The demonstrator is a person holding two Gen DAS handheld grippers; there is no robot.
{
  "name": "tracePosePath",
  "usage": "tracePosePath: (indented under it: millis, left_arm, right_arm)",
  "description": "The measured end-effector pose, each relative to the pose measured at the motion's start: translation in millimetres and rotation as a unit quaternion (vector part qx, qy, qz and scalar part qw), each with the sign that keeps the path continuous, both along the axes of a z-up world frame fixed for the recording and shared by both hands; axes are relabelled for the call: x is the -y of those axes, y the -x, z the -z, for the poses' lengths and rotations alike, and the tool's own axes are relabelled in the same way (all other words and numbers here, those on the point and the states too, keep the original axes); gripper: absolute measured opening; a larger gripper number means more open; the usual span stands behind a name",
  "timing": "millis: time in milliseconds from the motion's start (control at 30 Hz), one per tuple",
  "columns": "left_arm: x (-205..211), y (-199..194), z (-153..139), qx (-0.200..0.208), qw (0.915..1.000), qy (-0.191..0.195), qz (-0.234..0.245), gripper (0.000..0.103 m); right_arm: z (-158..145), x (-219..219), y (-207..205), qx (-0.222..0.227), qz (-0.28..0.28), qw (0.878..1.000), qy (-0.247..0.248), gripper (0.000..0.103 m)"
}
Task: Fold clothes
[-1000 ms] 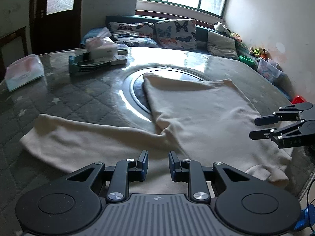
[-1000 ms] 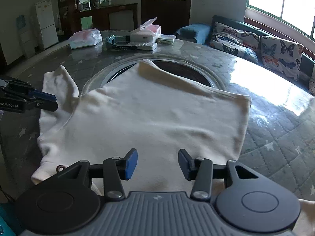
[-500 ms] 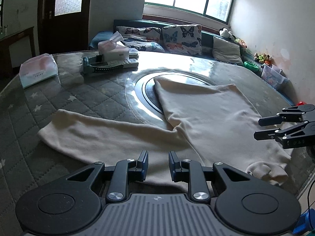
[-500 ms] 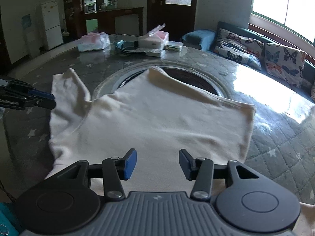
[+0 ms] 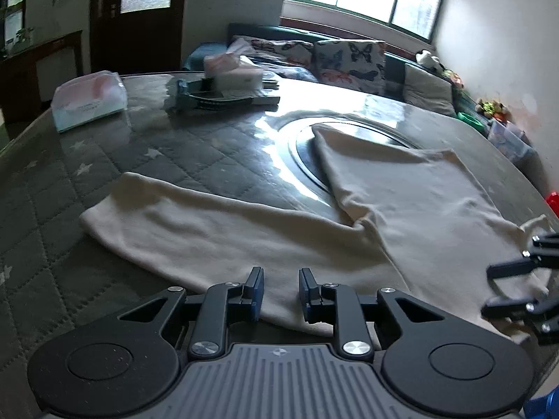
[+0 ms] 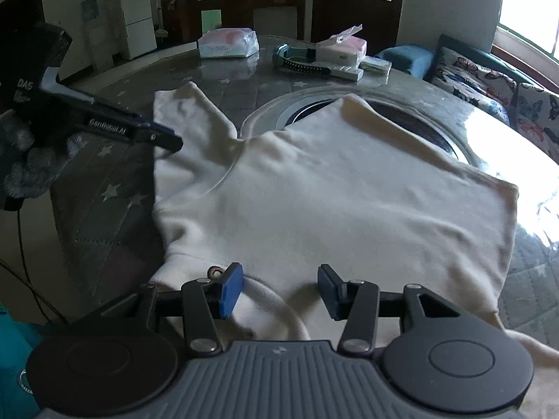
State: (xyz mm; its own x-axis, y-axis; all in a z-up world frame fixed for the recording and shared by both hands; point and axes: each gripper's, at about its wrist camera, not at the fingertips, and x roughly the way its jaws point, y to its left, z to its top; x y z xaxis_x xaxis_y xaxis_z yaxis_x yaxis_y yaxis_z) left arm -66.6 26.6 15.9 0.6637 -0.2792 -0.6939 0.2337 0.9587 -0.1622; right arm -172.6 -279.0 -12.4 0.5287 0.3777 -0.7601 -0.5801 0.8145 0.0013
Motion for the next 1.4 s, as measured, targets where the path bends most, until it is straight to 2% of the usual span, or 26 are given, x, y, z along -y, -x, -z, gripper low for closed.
tracePosePath:
  millis: [100,233,300,433,533,667,733,933,1000,1133,1233,1400]
  left_arm:
    - [-3,-1,-3,0.000,0.9999,0.004,-0.009,0.025]
    - [8,4,-12,0.013,0.9998,0.011,0.007,0.025]
    - [18,7,-16,0.018,0.9995,0.016,0.021,0.030]
    - [44,9,-21,0.025,0.9977,0.026,0.058,0.031]
    - [65,9,-22,0.028,0.9956,0.029,0.084,0.037]
    - [88,9,-20,0.025,0.9929,0.036,0.111,0.042]
    - [97,9,-18,0.023,0.9918,0.036,0.121,0.045]
    - [121,11,-17,0.019,0.9884,0.039,0.146,0.050]
    - [127,12,-16,0.017,0.9873,0.037,0.154,0.051]
    - [136,13,-13,0.014,0.9857,0.033,0.165,0.051]
    - [140,14,-13,0.013,0.9849,0.032,0.170,0.055]
    - [146,17,-12,0.012,0.9836,0.030,0.177,0.058]
  right_arm:
    - [-3,5,3,0.002,0.008,1.000,-0.006,0.048]
    - [-9,22,6,0.011,0.036,0.999,-0.016,0.048]
    - [-10,41,6,0.015,0.072,0.997,-0.019,0.048]
    - [-7,83,6,0.017,0.155,0.987,-0.024,0.048]
    - [-2,121,8,0.020,0.228,0.973,-0.019,0.048]
    - [6,172,13,0.028,0.322,0.946,-0.005,0.048]
    - [8,192,13,0.029,0.355,0.934,-0.003,0.048]
    - [14,248,13,0.042,0.457,0.888,0.005,0.050]
    - [16,259,13,0.044,0.474,0.879,0.011,0.051]
    - [21,269,11,0.045,0.492,0.869,0.015,0.057]
    - [23,271,9,0.044,0.503,0.863,0.009,0.058]
    - [25,269,10,0.043,0.506,0.861,0.001,0.059]
